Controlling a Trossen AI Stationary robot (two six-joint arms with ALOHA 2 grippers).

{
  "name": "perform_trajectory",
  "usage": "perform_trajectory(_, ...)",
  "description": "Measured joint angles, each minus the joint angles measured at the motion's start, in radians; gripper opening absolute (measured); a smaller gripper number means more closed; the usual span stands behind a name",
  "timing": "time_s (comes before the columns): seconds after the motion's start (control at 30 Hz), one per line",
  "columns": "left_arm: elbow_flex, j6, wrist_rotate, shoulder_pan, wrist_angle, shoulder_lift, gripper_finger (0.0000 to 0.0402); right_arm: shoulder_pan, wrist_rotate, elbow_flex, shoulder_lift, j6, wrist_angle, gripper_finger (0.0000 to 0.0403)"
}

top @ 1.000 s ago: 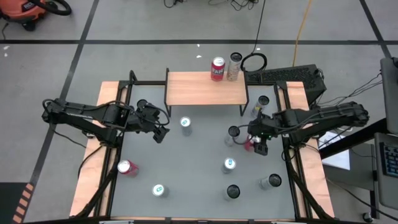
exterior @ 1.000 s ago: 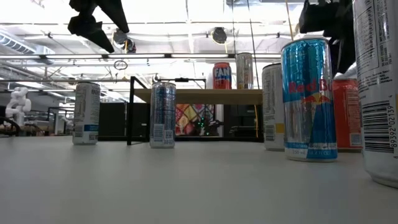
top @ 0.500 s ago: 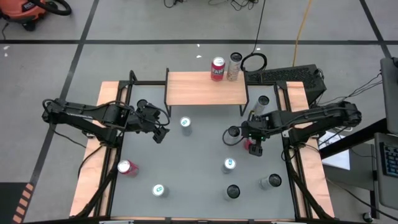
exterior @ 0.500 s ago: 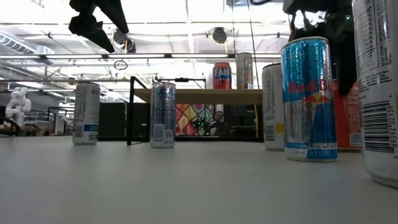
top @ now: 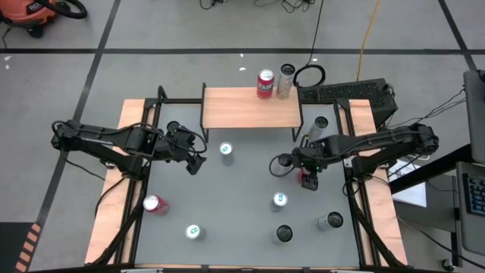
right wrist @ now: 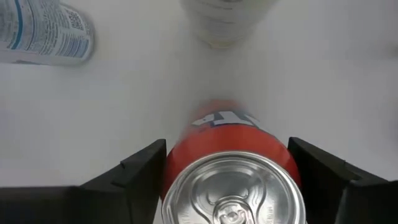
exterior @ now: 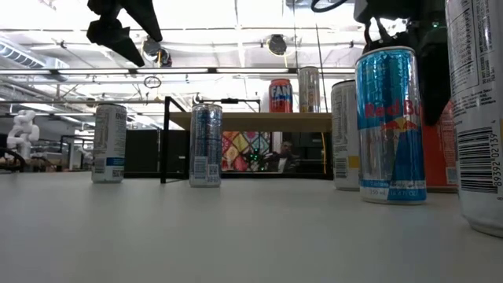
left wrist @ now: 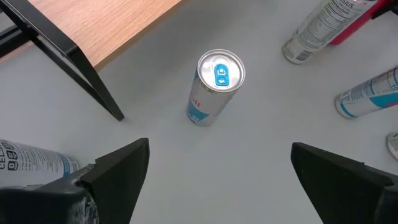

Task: Place canned beverage on shelf
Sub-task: Put the right orange soda can on the shelf aligned with the other orange soda can

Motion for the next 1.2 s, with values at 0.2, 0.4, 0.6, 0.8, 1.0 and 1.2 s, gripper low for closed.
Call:
perform_trajectory(0.2, 0.000, 0.000, 0.000, 0.000, 0.000, 0.000, 0.0392, 0.000, -0.020, 0.002, -0.009, 0.016, -0.007, 0.0264)
perform_trajectory(0.4, 0.000, -0.006, 0.000, 0.000, 0.000, 0.000, 0.0392, 0.001, -0.037, 0.090, -0.032, 0.012, -0.051, 0.0257)
perform_trajectory(0.6, 0.000, -0.006, 0.000, 0.000, 0.014, 0.000, 0.0392, 0.001, -0.060, 0.244, -0.033, -0.016, -0.144, 0.0255)
perform_trajectory(0.8, 0.000, 0.020, 0.019, 0.000, 0.091, 0.000, 0.0392, 0.002, -0.072, 0.380, -0.032, -0.023, -0.204, 0.0255)
perform_trajectory(1.0, 0.000, 0.052, 0.025, 0.000, 0.229, 0.000, 0.0392, 0.002, -0.094, 0.478, -0.032, -0.013, -0.250, 0.0254)
perform_trajectory(1.2, 0.000, 0.111, 0.025, 0.000, 0.369, 0.000, 0.0392, 0.002, -0.116, 0.558, -0.032, -0.022, -0.255, 0.0254)
